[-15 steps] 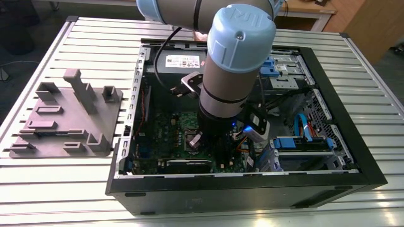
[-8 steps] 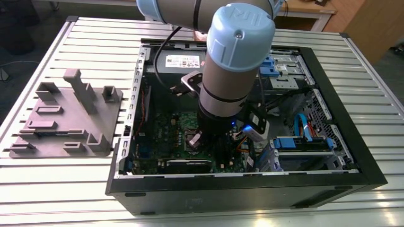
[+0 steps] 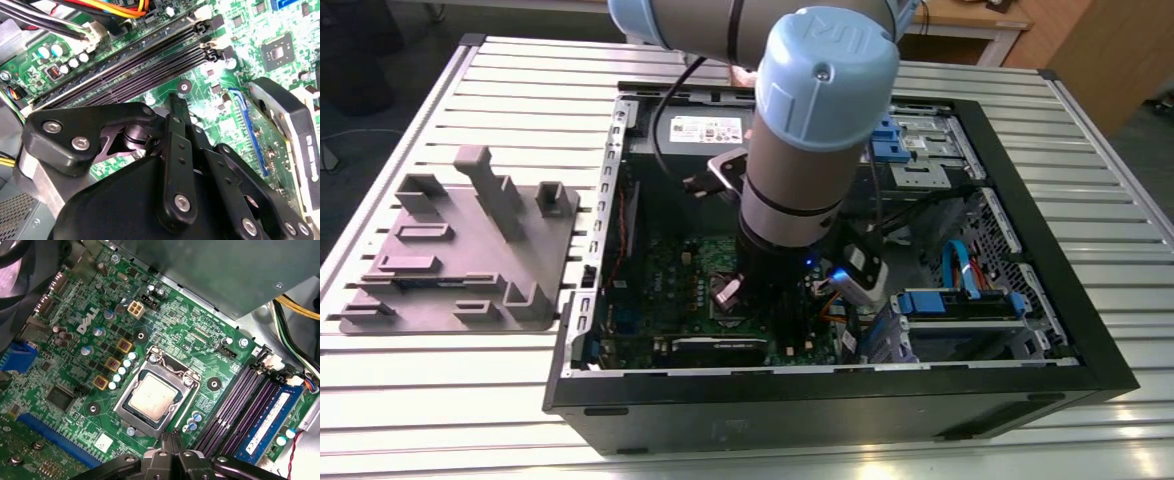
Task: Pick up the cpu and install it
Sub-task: 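Install the first cpu locking lever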
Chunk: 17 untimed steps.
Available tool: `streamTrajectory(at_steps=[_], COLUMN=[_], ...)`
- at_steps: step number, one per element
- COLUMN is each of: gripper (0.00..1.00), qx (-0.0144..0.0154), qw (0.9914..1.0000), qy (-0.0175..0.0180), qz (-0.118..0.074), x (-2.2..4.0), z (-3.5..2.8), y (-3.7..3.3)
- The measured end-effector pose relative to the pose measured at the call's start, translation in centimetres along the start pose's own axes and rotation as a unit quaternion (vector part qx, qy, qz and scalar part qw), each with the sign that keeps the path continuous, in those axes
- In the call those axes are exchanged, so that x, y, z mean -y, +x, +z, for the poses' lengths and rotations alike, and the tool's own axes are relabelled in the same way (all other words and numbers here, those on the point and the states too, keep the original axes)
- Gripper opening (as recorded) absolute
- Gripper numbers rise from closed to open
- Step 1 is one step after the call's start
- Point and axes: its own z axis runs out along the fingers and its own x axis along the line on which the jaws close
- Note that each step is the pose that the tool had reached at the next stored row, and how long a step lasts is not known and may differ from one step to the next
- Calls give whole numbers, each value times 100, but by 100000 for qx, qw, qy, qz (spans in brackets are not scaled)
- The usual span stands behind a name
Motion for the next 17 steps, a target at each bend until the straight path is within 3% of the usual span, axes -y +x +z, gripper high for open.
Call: streamTrajectory(at_steps=[12, 17], gripper=[10, 10], qx=[246, 273], qw=[99999, 99997], qy=[183, 519], qz=[436, 526], x=[-48, -49], z=[2, 25], y=[39, 41])
